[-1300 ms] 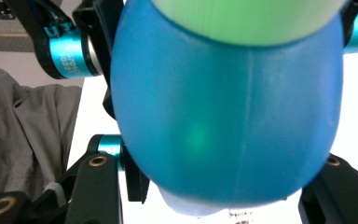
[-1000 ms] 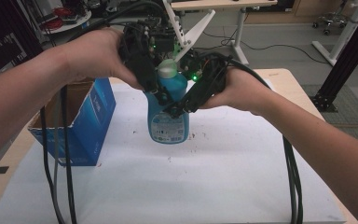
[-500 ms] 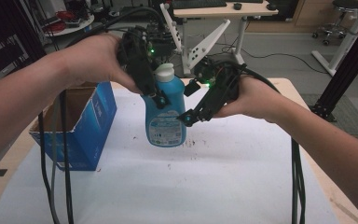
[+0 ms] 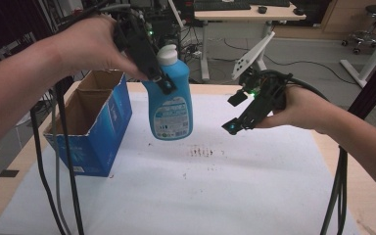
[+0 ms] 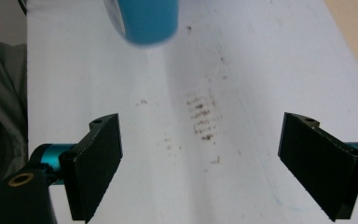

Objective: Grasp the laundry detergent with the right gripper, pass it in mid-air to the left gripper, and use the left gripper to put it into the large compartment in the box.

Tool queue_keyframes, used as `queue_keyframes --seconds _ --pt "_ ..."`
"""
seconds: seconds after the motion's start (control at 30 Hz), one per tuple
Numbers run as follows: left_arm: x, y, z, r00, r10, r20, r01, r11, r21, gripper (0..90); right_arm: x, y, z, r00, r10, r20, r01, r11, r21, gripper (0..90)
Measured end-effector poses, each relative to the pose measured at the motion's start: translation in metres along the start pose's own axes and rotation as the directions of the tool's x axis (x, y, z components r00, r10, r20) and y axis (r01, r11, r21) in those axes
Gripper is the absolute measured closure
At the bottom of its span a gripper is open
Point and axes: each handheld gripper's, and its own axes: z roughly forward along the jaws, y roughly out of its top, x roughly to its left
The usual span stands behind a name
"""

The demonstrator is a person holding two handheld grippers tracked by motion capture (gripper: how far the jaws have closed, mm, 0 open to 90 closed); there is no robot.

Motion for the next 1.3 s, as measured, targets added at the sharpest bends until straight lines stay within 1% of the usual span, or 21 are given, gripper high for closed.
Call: queue_keyframes --seconds 0.07,0.1,0.13,0.17,0.2,0.27,0.4,0.53,0.57,0.6,0.63,0.73,0.77,0.83,0.87,0.9,0.97,1.1,1.17,1.27,1.3 --pt "0.003 -0.003 -0.008 0.9992 -0.036 -0.016 0.036 0.9993 -0.014 37.7 -0.003 -0.005 -0.001 0.9999 0.010 0.007 -0.010 1.000 0.019 13.3" --pt "0.006 -0.006 -0.018 0.9973 -0.064 -0.035 0.063 0.9977 -0.024 37.7 -0.006 -0.009 -0.002 0.9997 0.014 0.020 -0.015 0.999 0.041 13.3" --pt "0.006 -0.006 -0.018 0.9973 -0.064 -0.035 0.063 0.9977 -0.024 37.7 -0.006 -0.009 -0.002 0.9997 0.014 0.020 -0.015 0.999 0.041 13.3" --pt "0.008 -0.008 -0.022 0.9960 -0.076 -0.048 0.075 0.9968 -0.029 37.7 -0.009 -0.014 -0.002 0.9993 0.030 0.021 -0.031 0.998 0.058 13.3" --pt "0.009 -0.009 -0.027 0.9941 -0.090 -0.061 0.088 0.9956 -0.032 37.7 -0.009 -0.014 -0.002 0.9993 0.030 0.021 -0.031 0.998 0.058 13.3" --pt "0.012 -0.014 -0.036 0.9898 -0.116 -0.083 0.113 0.9927 -0.042 37.7 -0.011 -0.019 -0.003 0.9989 0.042 0.021 -0.043 0.997 0.069 13.3" --pt "0.017 -0.022 -0.053 0.9758 -0.173 -0.133 0.167 0.9844 -0.053 37.7 -0.014 -0.023 -0.006 0.9985 0.053 0.011 -0.054 0.996 0.072 13.2" --pt "0.023 -0.032 -0.068 0.9545 -0.239 -0.178 0.231 0.9708 -0.065 37.7 -0.017 -0.028 -0.007 0.9977 0.067 0.000 -0.067 0.995 0.076 13.3" --pt "0.025 -0.035 -0.072 0.9484 -0.256 -0.187 0.247 0.9664 -0.070 37.7 -0.018 -0.029 -0.007 0.9976 0.069 0.001 -0.069 0.995 0.077 13.3" --pt "0.026 -0.039 -0.076 0.9406 -0.277 -0.197 0.267 0.9608 -0.077 37.7 -0.020 -0.030 -0.008 0.9974 0.072 0.001 -0.072 0.995 0.075 13.3" --pt "0.028 -0.043 -0.080 0.9341 -0.291 -0.206 0.281 0.9564 -0.081 37.7 -0.021 -0.032 -0.008 0.9968 0.080 -0.004 -0.079 0.994 0.076 13.2" --pt "0.030 -0.052 -0.087 0.9200 -0.322 -0.223 0.311 0.9466 -0.086 37.7 -0.024 -0.036 -0.009 0.9962 0.087 -0.010 -0.086 0.994 0.075 13.3" --pt "0.031 -0.055 -0.090 0.9128 -0.336 -0.231 0.324 0.9417 -0.092 37.7 -0.025 -0.037 -0.009 0.9959 0.090 -0.008 -0.089 0.993 0.077 13.3" --pt "0.033 -0.063 -0.094 0.9004 -0.357 -0.249 0.344 0.9342 -0.094 37.7 -0.028 -0.039 -0.009 0.9951 0.098 -0.011 -0.097 0.992 0.078 13.3" --pt "0.033 -0.065 -0.096 0.8967 -0.361 -0.255 0.349 0.9324 -0.093 37.7 -0.028 -0.040 -0.010 0.9942 0.107 -0.010 -0.106 0.991 0.075 13.3" --pt "0.033 -0.069 -0.098 0.8898 -0.372 -0.264 0.361 0.9281 -0.093 37.7 -0.029 -0.041 -0.010 0.9940 0.109 -0.010 -0.108 0.992 0.072 13.3" --pt "0.034 -0.075 -0.102 0.8821 -0.382 -0.275 0.372 0.9238 -0.092 37.7 -0.032 -0.044 -0.013 0.9922 0.124 -0.009 -0.123 0.990 0.064 13.3" --pt "0.034 -0.088 -0.109 0.8592 -0.420 -0.292 0.408 0.9068 -0.105 37.7 -0.034 -0.046 -0.014 0.9912 0.132 -0.012 -0.131 0.989 0.062 13.3" --pt "0.034 -0.094 -0.113 0.8492 -0.433 -0.302 0.422 0.9004 -0.104 37.7 -0.035 -0.048 -0.013 0.9911 0.132 -0.014 -0.131 0.989 0.061 13.3" --pt "0.033 -0.103 -0.117 0.8361 -0.452 -0.312 0.443 0.8907 -0.102 37.7 -0.037 -0.049 -0.013 0.9908 0.134 -0.020 -0.133 0.989 0.060 13.2" --pt "0.033 -0.107 -0.118 0.8292 -0.461 -0.316 0.454 0.8855 -0.101 37.7 -0.038 -0.049 -0.013 0.9906 0.135 -0.023 -0.133 0.989 0.058 13.3"
